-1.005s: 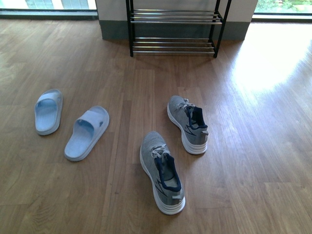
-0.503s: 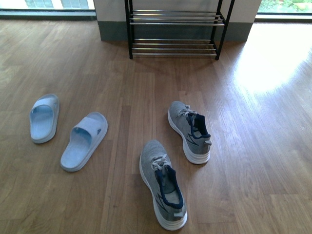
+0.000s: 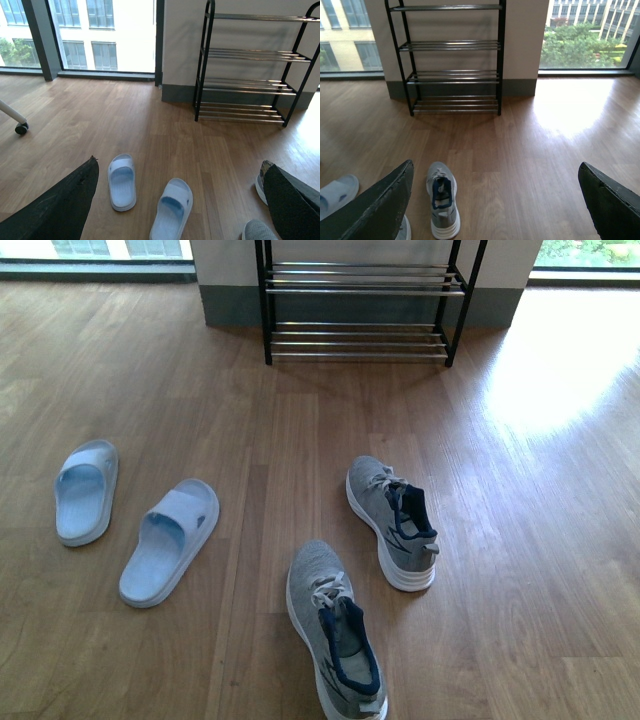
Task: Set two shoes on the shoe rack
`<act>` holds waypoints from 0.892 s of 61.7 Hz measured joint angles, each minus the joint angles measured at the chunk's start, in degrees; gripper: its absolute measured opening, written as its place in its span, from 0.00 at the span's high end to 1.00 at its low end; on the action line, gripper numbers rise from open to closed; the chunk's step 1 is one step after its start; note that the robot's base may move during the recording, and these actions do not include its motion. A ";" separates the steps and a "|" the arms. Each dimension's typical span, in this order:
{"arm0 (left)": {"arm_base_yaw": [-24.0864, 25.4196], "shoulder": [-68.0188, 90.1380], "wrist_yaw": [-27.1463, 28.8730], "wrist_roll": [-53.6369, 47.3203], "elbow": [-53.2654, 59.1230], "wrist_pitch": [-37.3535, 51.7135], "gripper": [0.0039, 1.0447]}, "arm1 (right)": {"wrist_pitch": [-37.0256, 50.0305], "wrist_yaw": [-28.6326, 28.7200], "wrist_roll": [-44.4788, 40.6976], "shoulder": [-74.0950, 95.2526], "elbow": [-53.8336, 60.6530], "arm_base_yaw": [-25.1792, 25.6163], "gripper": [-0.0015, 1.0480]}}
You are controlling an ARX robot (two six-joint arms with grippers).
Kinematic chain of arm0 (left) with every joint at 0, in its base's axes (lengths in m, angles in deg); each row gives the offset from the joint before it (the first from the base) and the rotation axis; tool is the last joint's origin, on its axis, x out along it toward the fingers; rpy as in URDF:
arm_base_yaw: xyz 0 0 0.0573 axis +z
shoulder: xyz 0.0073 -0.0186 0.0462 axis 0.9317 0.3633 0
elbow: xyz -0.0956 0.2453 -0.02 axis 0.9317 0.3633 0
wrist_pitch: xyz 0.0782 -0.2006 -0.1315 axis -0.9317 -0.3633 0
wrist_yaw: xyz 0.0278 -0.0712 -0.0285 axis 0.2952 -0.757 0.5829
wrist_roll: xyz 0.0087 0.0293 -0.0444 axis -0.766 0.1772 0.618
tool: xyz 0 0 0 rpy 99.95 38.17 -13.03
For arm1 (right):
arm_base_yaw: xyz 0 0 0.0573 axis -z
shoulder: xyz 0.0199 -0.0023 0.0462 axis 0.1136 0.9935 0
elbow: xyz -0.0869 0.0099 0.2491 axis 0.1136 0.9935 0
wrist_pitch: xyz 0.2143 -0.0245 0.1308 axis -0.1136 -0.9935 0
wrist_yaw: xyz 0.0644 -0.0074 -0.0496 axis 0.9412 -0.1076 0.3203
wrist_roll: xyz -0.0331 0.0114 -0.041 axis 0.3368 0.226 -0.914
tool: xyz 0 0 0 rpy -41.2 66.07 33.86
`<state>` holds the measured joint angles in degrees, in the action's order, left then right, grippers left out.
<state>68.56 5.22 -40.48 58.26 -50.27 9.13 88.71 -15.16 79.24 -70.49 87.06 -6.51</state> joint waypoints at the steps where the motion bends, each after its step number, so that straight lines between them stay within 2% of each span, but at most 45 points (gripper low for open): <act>1: 0.00 0.00 0.07 0.00 0.00 0.00 0.09 | 0.00 -0.02 -0.02 0.00 0.00 0.00 0.09; 45: -0.04 0.07 0.57 0.02 -0.04 -0.07 0.09 | -0.02 -0.11 0.00 0.00 0.00 0.00 0.09; 51: -9.05 7.61 23.91 14.49 -3.58 -8.48 0.09 | -0.02 -0.15 0.00 0.00 0.00 0.00 0.09; 54: -12.33 12.04 30.36 23.37 -4.52 -8.85 0.09 | -0.02 -0.09 -0.02 0.00 0.00 0.00 0.09; 55: -12.68 12.92 30.75 25.94 -4.70 -8.63 0.09 | -0.02 -0.09 -0.02 0.00 0.00 0.00 0.09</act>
<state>55.88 18.14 -9.72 84.20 -54.97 0.50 88.69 -15.25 79.22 -70.49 87.06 -6.51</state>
